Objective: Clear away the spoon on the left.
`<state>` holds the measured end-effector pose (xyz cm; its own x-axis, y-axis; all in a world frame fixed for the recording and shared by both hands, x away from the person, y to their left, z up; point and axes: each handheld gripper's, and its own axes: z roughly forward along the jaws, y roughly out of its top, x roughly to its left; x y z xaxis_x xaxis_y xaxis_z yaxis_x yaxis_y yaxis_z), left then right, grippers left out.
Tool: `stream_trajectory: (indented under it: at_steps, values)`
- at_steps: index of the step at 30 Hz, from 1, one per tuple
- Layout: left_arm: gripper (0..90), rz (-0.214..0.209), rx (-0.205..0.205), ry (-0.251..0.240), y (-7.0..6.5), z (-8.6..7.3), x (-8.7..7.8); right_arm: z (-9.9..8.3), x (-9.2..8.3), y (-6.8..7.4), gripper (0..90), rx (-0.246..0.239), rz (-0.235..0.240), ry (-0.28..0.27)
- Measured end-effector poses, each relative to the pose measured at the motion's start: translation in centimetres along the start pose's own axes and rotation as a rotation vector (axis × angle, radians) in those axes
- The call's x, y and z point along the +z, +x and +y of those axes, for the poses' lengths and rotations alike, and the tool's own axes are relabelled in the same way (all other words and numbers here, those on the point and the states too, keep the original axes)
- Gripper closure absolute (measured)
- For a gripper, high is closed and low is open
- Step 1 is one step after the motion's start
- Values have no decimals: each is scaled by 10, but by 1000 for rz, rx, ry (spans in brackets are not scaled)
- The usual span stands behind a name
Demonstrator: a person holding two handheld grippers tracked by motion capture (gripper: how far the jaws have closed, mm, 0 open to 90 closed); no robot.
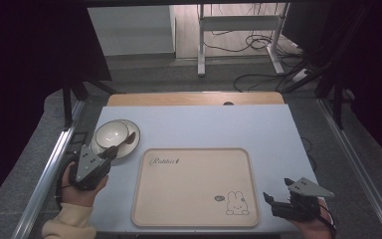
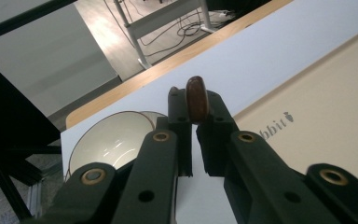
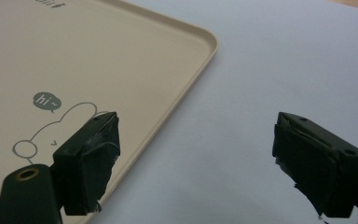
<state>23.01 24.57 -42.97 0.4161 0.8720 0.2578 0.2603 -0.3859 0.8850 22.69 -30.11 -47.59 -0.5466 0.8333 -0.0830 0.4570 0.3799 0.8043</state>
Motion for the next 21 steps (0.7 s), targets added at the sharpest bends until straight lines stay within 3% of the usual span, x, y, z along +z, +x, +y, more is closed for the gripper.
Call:
stream_trajectory:
  at_steps: [21]
  values:
    - [851, -62, 45, 19, -18, 2, 8, 0, 0, 0, 150, -4, 1, 2]
